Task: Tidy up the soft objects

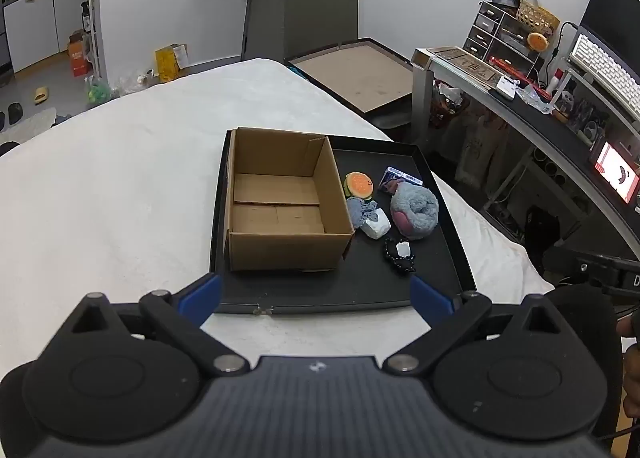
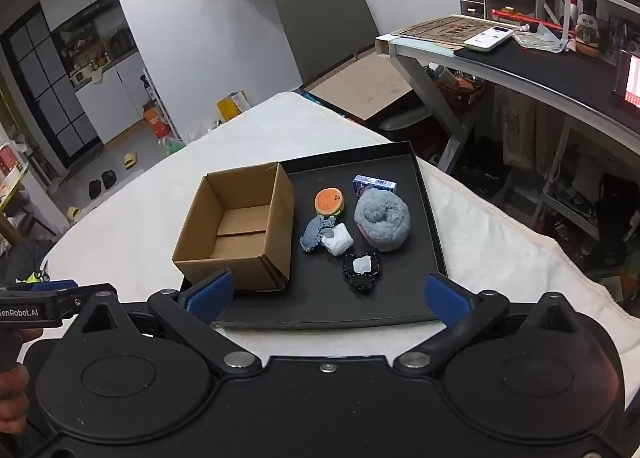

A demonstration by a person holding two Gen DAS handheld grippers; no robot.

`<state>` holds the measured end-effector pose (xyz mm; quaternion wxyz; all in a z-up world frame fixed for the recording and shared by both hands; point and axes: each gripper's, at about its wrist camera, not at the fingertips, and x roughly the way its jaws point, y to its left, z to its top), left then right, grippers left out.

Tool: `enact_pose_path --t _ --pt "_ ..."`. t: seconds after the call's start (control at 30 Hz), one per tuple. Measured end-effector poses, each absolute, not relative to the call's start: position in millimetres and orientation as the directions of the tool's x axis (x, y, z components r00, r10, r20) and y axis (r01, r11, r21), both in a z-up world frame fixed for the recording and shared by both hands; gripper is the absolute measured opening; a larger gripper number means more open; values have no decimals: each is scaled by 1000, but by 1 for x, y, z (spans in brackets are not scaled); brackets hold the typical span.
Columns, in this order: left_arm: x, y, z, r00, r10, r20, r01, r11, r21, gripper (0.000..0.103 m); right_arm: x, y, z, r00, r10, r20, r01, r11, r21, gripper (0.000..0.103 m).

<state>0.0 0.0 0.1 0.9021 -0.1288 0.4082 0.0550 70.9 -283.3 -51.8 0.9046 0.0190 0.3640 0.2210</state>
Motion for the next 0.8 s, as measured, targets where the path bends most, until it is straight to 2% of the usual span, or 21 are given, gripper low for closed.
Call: enact_pose_path --t 0.8 --pt "1 -6 4 667 4 -745 -189 968 -163 100 71 -284 -52 645 404 -648 -384 905 183 103"
